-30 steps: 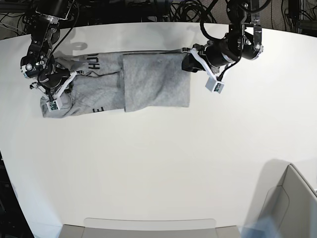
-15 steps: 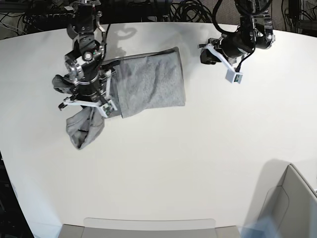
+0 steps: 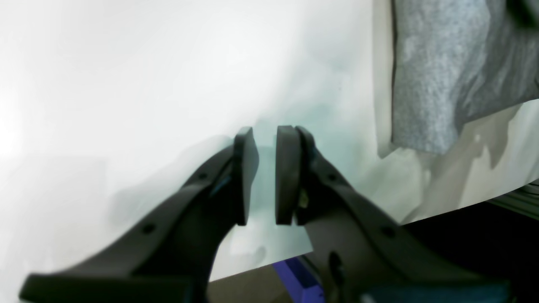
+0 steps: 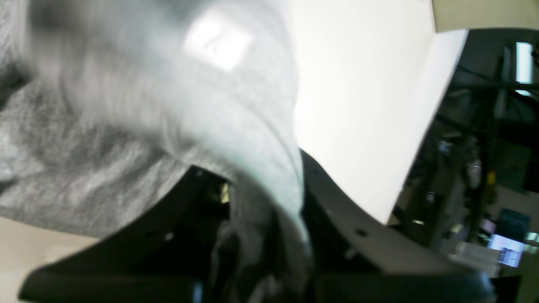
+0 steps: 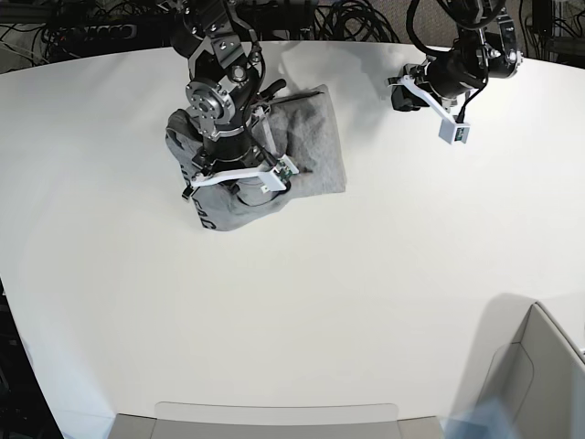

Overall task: Fold the T-shirt properly
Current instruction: 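Fold the held strip end over toward the left gripper with the right gripper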

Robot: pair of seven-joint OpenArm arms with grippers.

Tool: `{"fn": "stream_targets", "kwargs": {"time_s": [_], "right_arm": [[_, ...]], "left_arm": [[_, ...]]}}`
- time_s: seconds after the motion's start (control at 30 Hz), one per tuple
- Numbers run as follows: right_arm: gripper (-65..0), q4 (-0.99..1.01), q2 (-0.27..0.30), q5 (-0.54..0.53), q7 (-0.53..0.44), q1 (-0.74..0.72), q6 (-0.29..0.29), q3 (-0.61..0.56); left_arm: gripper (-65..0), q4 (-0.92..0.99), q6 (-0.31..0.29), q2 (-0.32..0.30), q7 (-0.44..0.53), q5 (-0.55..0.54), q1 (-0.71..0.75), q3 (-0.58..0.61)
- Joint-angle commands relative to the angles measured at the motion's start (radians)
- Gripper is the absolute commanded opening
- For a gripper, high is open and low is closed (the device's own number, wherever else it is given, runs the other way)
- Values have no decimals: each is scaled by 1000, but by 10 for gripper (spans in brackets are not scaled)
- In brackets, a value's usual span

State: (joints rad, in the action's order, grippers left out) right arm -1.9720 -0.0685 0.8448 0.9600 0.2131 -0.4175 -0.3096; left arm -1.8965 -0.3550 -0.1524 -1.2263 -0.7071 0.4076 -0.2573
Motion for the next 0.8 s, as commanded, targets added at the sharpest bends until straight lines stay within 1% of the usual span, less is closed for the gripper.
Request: {"fn": "stream_targets", "kwargs": {"time_s": [0.0,0.1,0.27,0.3,0.4,0.47,0.53,0.6,0.67,0.77], "right_arm": [[-650,0,-23,18,-20,-14,7,-16],[-650,56,-40,44,-20,-22,9,-44],[-650,125,-44,46,-20,-34,13,-84],[-650,127,-44,46,-20,-34,30,-95],[-650,133,-44,46,-20,-36,127,-150],[-650,156,-44,46,-20,-45,167,-184],[-650,194,-44,46,-20,-48,184,-202],[-650,236,-46,46,-20,-56,184,-207],[-650,262,-61,46,-20,-57,184,-208],[-536,267,-64,43,-20,-53,184,-208]], "left_arm": [[-555,-16,-3,-6,13,-10,-2,-1],[-555,-16,-3,-6,13,-10,-2,-1],[-555,-16,-3,-6,13,-10,-2,0],[-555,-16,-3,-6,13,-10,0,-1],[-555,-16,-3,-6,13,-10,0,-1],[-555,-16,-3,-6,13,-10,0,2],[-555,-16,-3,-6,13,-10,0,6],[-555,-16,-3,-6,13,-10,0,6],[-555,-16,-3,-6,13,-12,0,8],[-555,-16,-3,-6,13,-10,0,8]]}}
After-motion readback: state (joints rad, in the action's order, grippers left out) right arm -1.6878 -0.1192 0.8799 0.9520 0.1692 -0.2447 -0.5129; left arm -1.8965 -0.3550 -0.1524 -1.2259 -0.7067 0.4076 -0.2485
